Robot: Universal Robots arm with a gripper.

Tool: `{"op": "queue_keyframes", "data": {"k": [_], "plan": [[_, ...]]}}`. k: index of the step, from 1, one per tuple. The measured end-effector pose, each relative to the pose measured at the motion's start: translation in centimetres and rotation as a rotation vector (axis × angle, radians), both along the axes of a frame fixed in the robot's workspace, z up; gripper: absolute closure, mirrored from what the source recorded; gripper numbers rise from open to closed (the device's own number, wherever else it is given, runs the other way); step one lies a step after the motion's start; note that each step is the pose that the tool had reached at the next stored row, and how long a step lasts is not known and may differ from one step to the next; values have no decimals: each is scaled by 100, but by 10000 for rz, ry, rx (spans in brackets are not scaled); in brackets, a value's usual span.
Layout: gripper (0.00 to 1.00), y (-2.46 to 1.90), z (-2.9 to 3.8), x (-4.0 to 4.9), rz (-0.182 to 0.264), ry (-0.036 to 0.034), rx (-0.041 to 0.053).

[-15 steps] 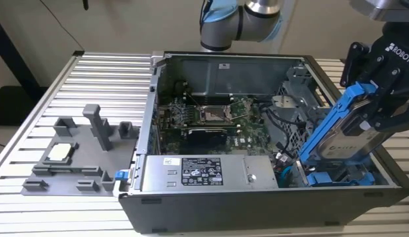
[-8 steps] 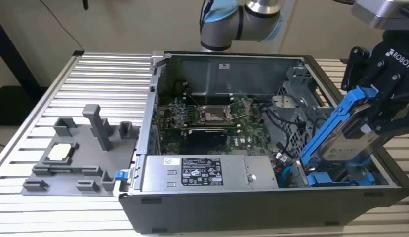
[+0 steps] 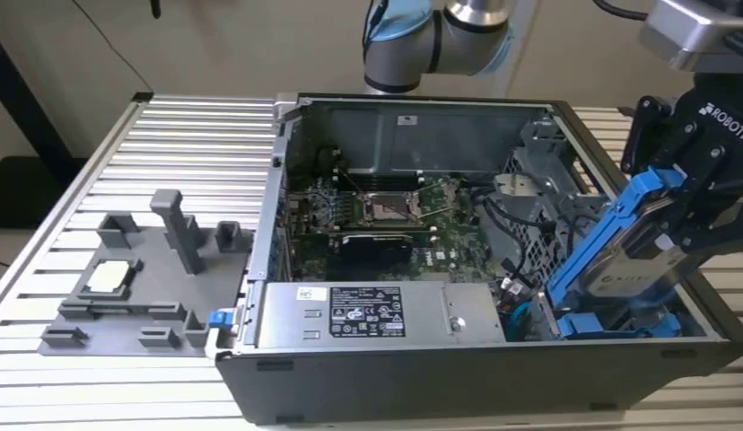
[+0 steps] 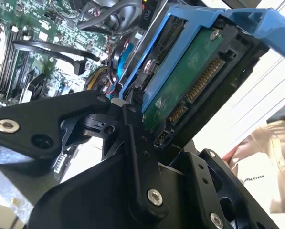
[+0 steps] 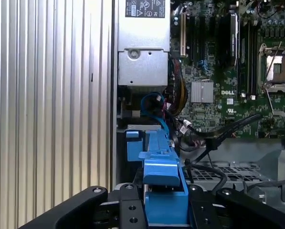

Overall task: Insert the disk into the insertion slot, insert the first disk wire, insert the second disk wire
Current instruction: 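Insert the disk into the insertion slot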

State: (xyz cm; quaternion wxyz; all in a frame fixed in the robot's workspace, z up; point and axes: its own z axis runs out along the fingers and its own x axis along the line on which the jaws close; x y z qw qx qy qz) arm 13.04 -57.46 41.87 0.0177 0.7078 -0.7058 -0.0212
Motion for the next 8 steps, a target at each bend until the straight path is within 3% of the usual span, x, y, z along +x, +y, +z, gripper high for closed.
{"op": "queue_keyframes", "data": {"k": [8], "plan": [[67, 0, -101, 17, 0, 0, 1]]}}
